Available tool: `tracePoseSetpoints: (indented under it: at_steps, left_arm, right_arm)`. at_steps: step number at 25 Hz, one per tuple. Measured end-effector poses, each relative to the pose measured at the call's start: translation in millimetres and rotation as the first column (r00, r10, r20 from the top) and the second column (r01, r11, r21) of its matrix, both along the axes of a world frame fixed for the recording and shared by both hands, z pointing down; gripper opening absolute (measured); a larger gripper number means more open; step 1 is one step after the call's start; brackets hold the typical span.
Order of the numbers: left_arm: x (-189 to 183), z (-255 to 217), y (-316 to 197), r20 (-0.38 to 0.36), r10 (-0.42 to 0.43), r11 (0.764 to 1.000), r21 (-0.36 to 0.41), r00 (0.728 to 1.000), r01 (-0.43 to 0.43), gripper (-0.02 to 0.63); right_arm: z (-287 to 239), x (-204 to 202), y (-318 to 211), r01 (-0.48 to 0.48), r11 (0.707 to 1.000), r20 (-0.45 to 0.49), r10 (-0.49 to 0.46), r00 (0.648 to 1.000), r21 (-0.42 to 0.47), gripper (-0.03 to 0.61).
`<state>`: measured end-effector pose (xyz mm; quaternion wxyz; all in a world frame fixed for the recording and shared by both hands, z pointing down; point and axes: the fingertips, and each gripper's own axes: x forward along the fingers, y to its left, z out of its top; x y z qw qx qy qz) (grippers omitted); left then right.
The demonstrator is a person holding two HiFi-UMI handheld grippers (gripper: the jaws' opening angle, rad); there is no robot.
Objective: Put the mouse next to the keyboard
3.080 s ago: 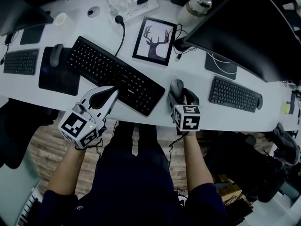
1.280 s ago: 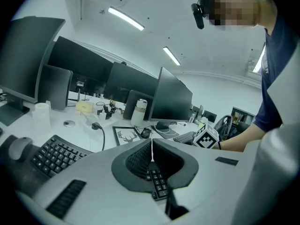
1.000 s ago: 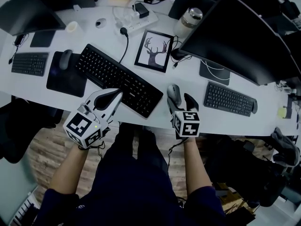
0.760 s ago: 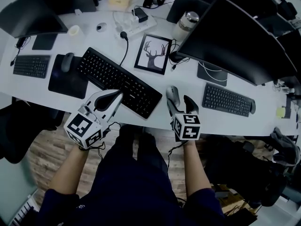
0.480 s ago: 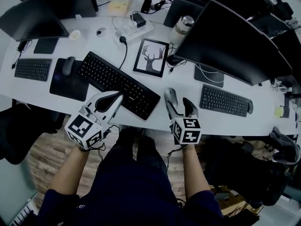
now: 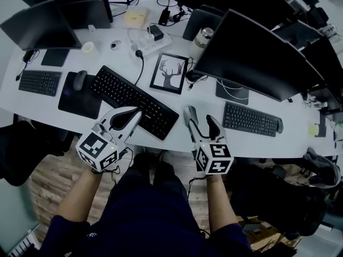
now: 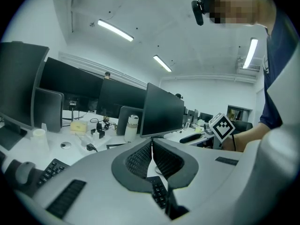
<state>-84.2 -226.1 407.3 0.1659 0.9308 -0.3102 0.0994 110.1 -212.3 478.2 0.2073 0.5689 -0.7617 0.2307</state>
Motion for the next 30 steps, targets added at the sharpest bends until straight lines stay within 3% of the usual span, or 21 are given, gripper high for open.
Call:
tracePoseSetpoints:
  at_steps: [30]
  left_arm:
    - [5,-50,30,-0.03,-0.036,0.995,0.093,0.999,0.039,0.035]
  right_arm:
    - [-97,-29,21,0.116,0.973,0.038,-0.126,0.991,0.198,0.089]
